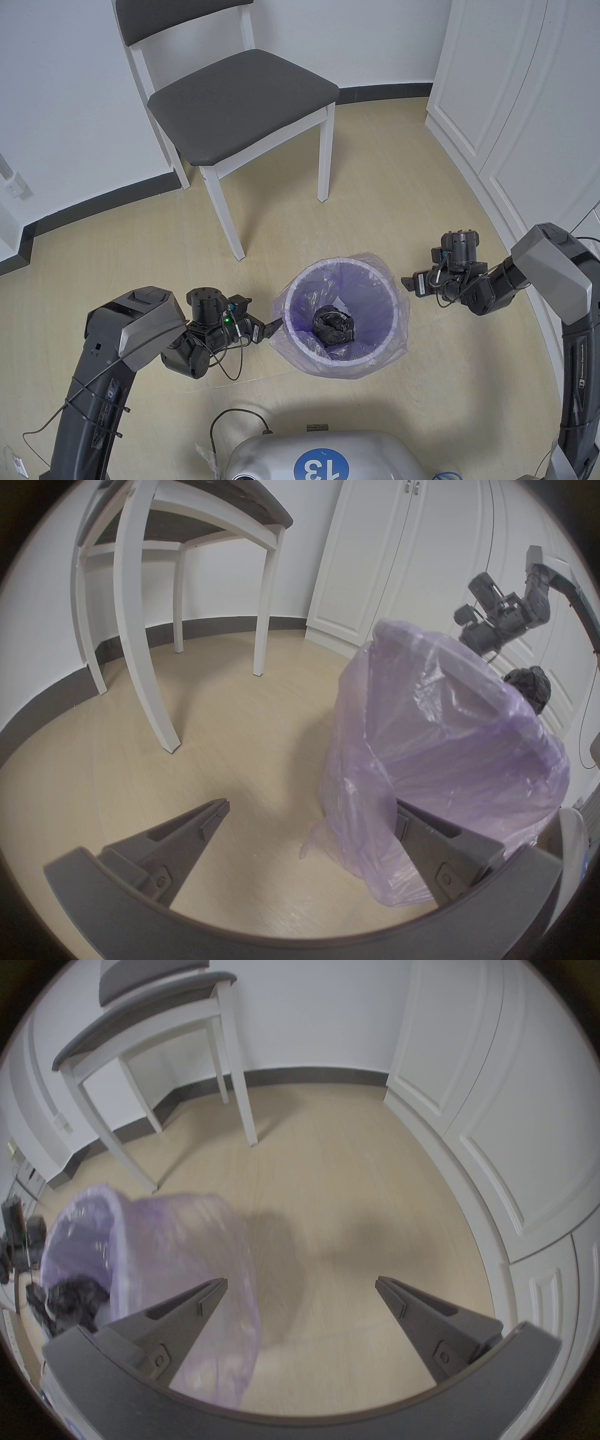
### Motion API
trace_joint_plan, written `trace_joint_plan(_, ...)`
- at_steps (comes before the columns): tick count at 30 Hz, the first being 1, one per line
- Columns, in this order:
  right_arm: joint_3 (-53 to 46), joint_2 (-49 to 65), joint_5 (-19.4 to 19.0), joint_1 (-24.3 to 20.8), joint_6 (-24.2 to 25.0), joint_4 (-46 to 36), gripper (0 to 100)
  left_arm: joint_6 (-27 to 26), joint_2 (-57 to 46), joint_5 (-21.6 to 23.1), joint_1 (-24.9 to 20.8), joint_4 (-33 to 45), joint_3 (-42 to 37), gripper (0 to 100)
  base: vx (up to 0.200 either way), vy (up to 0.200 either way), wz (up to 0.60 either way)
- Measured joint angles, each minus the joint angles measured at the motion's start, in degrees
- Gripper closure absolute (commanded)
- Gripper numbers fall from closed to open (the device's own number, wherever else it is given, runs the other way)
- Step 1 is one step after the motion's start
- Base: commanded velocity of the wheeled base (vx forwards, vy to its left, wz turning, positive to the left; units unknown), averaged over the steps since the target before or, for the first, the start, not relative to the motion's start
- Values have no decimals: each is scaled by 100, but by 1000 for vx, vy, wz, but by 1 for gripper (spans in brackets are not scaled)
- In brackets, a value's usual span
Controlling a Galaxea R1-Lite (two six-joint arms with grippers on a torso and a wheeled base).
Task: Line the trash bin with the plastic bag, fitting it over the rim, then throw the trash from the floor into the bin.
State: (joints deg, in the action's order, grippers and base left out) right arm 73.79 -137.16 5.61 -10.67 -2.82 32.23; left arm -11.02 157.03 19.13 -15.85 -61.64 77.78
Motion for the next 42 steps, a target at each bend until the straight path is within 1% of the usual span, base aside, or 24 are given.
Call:
trace_joint_plan(7, -1409, 538, -74, 52, -490, 37, 0, 16, -239, -61, 9, -261, -407, 0, 0, 0, 0)
trace_joint_plan(11, -2093, 775, -351, 4, -622, 364, 0, 18, -385, -126, 4, -429, -647, 0, 0, 0, 0)
trace_joint_plan(14, -2334, 808, -471, -110, -621, 669, 0, 22, -441, -176, -18, -474, -739, 0, 0, 0, 0)
trace_joint_plan(18, -2299, 538, -521, -215, -607, 1048, 0, 27, -466, -222, -52, -545, -788, 0, 0, 0, 0)
trace_joint_plan(21, -1986, 152, -542, -247, -600, 1156, 0, 29, -461, -241, -60, -589, -794, 0, 0, 0, 0)
trace_joint_plan(24, -1542, -162, -556, -208, -599, 1026, 0, 33, -455, -251, -60, -608, -774, 0, 0, 0, 0)
trace_joint_plan(37, 1223, -1301, -594, 190, -517, -301, 0, 46, -328, -310, -27, -586, -421, 0, 0, 0, 0)
trace_joint_plan(42, 1482, -1419, -664, 301, -519, -421, 0, 46, -374, -343, -16, -652, -523, 0, 0, 0, 0)
